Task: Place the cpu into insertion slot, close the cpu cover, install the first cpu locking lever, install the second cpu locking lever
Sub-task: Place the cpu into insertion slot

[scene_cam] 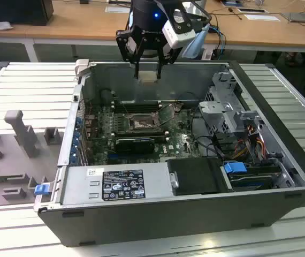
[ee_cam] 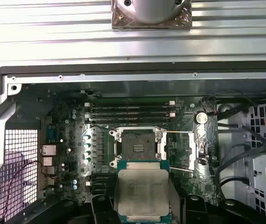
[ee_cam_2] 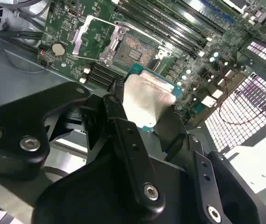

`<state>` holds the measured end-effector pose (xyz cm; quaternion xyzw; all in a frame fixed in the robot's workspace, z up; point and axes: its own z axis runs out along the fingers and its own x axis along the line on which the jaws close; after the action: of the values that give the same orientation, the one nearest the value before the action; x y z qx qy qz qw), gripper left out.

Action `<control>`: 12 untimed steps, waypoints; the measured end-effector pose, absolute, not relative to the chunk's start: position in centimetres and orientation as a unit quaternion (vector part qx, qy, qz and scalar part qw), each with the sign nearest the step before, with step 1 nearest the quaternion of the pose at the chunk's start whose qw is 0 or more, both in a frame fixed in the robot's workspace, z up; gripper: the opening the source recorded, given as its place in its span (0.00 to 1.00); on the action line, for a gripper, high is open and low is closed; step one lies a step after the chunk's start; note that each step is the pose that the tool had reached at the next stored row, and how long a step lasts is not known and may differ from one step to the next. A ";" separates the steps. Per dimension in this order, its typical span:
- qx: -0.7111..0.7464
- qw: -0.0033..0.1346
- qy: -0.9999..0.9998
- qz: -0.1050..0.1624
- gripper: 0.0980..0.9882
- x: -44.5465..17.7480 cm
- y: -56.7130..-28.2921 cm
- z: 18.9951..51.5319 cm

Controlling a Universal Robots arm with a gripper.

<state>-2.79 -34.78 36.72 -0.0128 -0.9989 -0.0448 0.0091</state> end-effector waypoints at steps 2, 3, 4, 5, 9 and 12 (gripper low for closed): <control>-0.037 0.008 -0.998 -0.045 0.48 -2.8 -34.8 36.7; -0.044 0.008 -0.998 -0.045 0.48 -2.8 -34.8 36.7; -0.044 0.008 -0.998 -0.045 0.48 -2.8 -34.8 36.6; -0.045 0.008 -0.998 -0.045 0.48 -2.8 -34.8 36.6; -0.046 0.008 -0.998 -0.044 0.48 -2.8 -34.8 36.4; -0.054 0.007 -0.997 -0.045 0.48 -2.8 -34.8 36.4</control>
<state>-2.79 -34.78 36.35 -0.0545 -0.9975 -0.0446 0.0073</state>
